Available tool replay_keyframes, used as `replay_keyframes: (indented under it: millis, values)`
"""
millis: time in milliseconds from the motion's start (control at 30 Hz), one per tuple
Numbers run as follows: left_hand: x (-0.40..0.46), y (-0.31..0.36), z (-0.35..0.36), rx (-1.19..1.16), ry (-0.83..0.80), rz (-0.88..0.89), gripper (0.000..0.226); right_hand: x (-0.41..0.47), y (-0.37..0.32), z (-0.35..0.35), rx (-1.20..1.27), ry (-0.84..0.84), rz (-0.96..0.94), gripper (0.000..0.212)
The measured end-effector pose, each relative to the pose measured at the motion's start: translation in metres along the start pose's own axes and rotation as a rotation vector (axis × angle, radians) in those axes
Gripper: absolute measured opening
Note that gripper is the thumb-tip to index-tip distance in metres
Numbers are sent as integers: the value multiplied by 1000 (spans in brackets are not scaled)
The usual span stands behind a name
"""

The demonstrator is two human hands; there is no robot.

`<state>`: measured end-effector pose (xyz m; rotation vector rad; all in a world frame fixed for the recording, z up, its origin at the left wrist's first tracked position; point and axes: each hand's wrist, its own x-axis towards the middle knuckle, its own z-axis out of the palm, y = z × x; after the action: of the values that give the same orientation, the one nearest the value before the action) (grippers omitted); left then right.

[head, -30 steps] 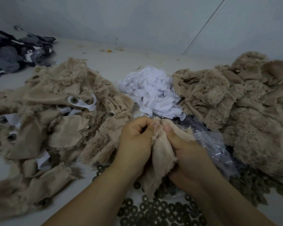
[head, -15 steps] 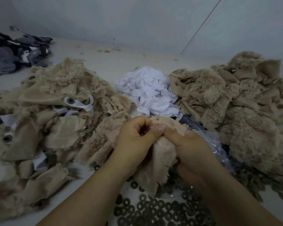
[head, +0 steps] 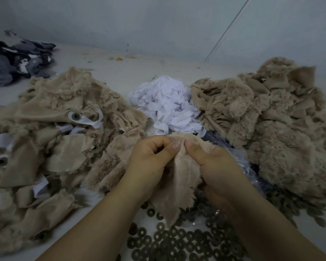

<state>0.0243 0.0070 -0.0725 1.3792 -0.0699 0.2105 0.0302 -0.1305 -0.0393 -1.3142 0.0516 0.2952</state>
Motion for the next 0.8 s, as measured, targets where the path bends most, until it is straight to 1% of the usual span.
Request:
replay_keyframes:
  millis: [100,233,267,300,333,433,467,500,533,567,600,700,767,800]
  values:
    - [0,0,0,-56,19,-27,28,0,0,0,5,-12,26,21]
    - [-1,0,1,-60,33,-21,22,0,-1,2,114,-48,158,21]
    - [-1,0,0,-59,34,-19,21,-2,-4,3,120,-56,174,22]
    - [-1,1,0,-60,38,-24,21,-4,-7,3,70,-61,166,23]
    - [-1,1,-1,-62,46,-31,21,-5,-11,0,-89,-51,120,25]
    - [0,1,-2,-49,69,-36,23,-11,-34,-17,-966,21,-50,38]
    - [1,1,-1,-40,75,-38,24,-10,-42,-25,-1215,70,-74,39]
    - [0,0,0,-37,77,-41,25,-8,-50,-34,-1421,114,-68,36]
    - [0,0,1,-37,74,-47,25,-8,-59,-41,-1616,119,-41,32]
    - [-1,0,1,-41,69,-53,26,-8,-65,-46,-1775,77,9,31]
    - [-1,0,2,-44,66,-58,26,-8,-68,-53,-1858,34,68,32]
    - [-2,0,4,-38,69,-68,25,-3,-62,-72,-2043,-86,92,34]
    - [-3,0,5,-22,77,-68,26,5,-52,-80,-2105,-95,69,27]
    - [-3,-1,5,-19,83,-69,25,8,-49,-80,-2091,-58,37,23]
